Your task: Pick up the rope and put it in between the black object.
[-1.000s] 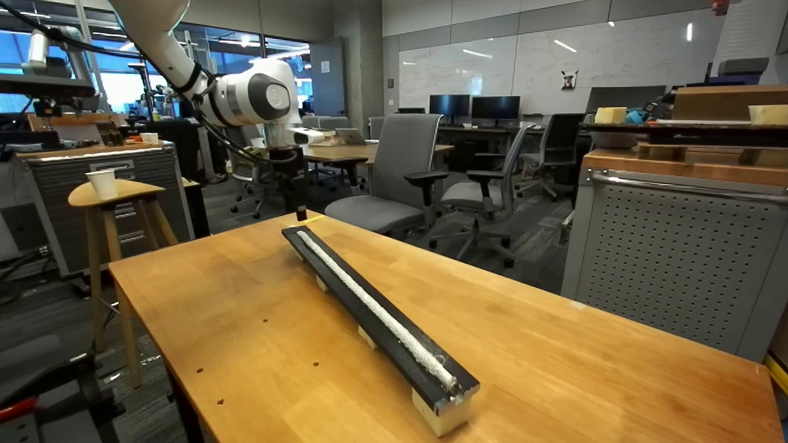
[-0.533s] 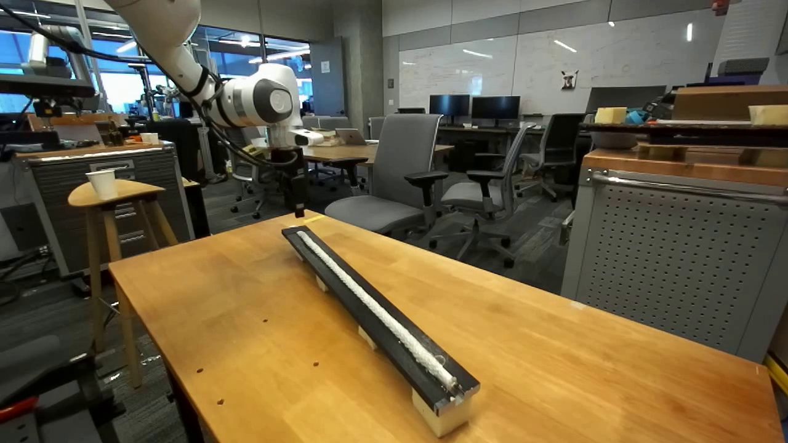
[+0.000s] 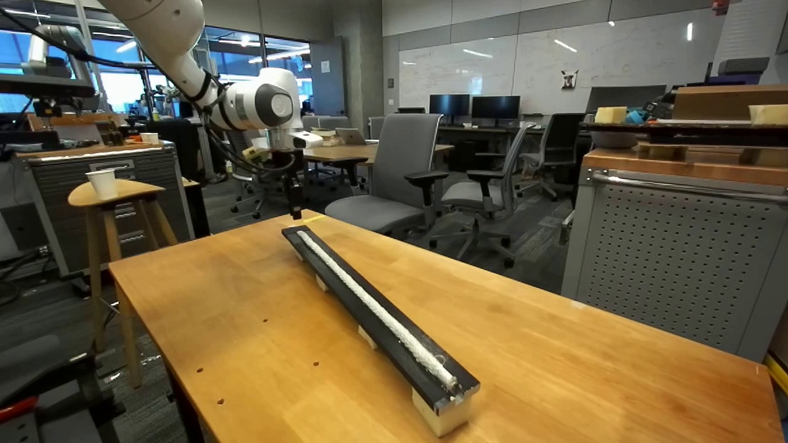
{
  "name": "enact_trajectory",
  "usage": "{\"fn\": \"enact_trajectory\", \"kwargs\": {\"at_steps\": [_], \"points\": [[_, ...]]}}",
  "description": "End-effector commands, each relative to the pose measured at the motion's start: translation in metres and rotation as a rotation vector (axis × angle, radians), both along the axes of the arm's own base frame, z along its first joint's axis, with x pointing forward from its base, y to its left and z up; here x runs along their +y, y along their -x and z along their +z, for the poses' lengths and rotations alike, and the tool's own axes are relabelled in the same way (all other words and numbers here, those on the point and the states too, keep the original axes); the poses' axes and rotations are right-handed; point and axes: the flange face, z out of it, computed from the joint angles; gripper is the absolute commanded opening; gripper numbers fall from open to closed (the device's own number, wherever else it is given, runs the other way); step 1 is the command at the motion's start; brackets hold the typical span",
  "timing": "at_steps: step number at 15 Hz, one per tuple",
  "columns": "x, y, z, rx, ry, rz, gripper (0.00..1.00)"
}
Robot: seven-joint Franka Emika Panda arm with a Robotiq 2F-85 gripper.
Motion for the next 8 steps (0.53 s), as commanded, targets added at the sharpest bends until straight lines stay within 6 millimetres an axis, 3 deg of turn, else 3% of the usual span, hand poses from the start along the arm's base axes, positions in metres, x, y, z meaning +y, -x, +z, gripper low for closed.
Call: {"fn": "enact_trajectory", "kwargs": {"at_steps": [1, 2, 8], "points": [[0.000, -0.011, -0.001, -0.014, -0.013, -0.071, 0.08], [-0.002, -0.011, -0.003, -0.013, -0.013, -0.087, 0.00], [-0.004, -0.009, -0.018, -0.005, -0.022, -0.095, 0.00]]}}
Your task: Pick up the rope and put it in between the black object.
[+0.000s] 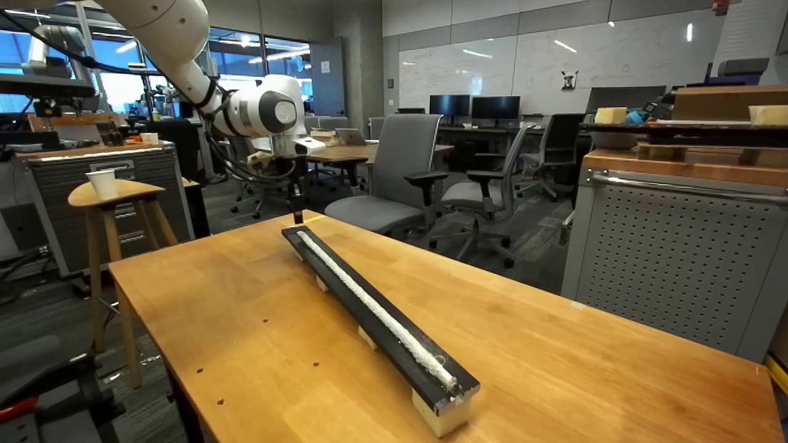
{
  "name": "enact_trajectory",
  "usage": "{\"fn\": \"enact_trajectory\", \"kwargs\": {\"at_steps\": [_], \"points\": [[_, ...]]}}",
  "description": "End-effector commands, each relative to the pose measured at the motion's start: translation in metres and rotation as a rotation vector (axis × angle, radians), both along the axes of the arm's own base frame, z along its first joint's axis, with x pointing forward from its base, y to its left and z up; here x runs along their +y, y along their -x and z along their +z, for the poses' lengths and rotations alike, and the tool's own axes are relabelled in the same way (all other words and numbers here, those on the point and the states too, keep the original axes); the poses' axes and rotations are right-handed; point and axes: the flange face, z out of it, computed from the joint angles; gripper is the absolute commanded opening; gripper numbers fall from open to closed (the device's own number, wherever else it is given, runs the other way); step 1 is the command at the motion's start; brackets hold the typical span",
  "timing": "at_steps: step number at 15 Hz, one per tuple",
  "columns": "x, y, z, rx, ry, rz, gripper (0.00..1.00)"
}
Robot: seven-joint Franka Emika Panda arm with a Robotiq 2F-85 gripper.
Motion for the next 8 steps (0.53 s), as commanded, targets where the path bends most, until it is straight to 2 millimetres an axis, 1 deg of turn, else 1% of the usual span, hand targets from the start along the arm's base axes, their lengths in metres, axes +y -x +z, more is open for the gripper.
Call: {"fn": "enact_trajectory", "kwargs": {"at_steps": [1, 8], "points": [[0.003, -0.006, -0.007, -0.010, -0.029, -0.015, 0.00], [0.004, -0.005, -0.022, -0.034, -0.005, 0.029, 0.00]]}}
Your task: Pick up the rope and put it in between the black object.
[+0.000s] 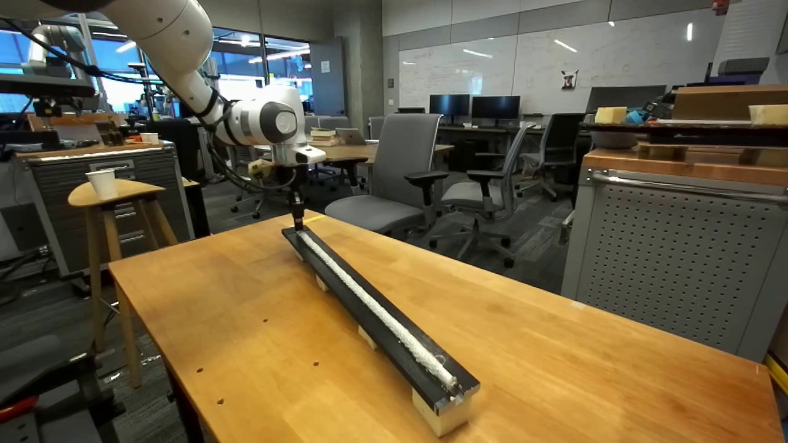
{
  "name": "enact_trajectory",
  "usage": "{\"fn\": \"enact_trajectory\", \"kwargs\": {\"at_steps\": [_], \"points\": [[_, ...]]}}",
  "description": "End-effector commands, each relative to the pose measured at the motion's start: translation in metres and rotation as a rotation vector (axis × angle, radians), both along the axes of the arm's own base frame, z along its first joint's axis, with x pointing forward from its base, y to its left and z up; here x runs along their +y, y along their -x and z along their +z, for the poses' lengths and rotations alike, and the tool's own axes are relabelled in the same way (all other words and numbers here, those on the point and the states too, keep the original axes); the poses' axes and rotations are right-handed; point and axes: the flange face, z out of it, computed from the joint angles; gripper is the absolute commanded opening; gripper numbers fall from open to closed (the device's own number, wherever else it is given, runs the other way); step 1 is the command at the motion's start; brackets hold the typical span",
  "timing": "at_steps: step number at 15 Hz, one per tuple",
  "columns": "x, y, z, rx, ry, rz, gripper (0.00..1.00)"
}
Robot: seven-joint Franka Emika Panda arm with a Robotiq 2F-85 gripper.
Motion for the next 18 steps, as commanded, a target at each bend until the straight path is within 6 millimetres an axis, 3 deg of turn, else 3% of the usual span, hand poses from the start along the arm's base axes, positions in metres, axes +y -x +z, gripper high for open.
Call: {"fn": "enact_trajectory", "kwargs": {"at_steps": [1, 18], "points": [[0.003, -0.005, -0.002, -0.033, 0.005, 0.028, 0.00], [-0.012, 0.002, -0.024, -0.046, 0.008, 0.126, 0.00]]}}
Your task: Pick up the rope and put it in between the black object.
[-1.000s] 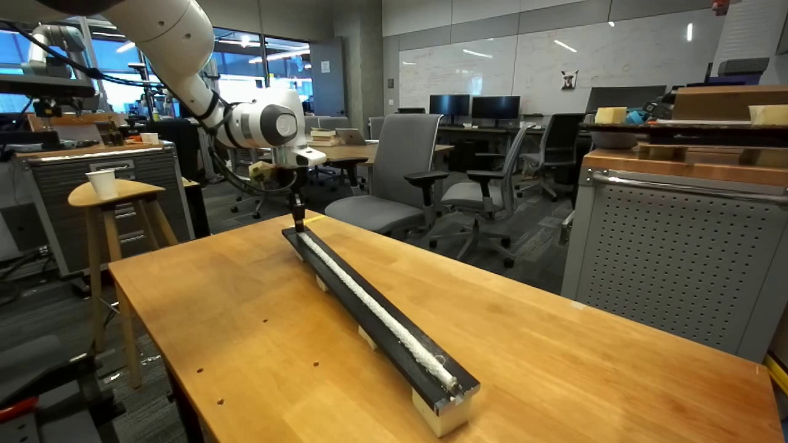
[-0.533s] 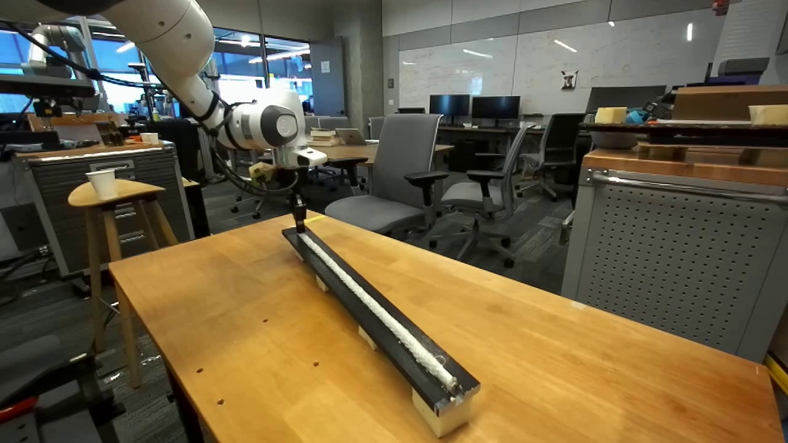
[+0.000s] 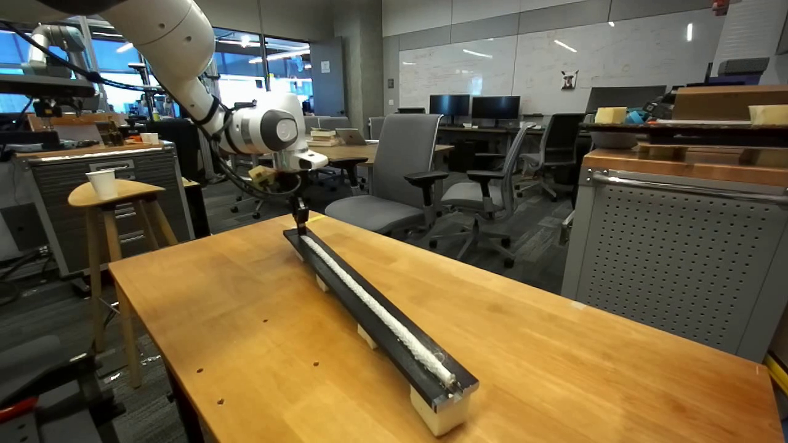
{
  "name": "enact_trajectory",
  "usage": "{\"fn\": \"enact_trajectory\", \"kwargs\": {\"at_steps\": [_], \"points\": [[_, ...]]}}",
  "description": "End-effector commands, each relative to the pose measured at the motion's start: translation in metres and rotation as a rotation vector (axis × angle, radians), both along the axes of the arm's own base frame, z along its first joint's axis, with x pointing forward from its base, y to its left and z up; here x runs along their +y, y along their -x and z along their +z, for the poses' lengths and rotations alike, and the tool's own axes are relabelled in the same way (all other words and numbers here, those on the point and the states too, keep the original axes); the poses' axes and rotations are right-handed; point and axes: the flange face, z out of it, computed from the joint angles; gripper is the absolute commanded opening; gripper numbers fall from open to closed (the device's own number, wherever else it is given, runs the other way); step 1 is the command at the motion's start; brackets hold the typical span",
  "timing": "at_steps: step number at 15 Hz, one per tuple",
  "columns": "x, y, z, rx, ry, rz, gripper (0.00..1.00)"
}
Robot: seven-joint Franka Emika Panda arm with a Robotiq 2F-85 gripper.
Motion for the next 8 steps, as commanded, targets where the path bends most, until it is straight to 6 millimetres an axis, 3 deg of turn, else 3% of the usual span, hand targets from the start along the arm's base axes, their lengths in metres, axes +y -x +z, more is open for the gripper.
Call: {"fn": "enact_trajectory", "kwargs": {"at_steps": [1, 8], "points": [[-0.008, 0.002, -0.012, -0.017, 0.008, 0.041, 0.00], [-0.020, 0.003, -0.003, -0.048, -0.004, 0.051, 0.00]]}}
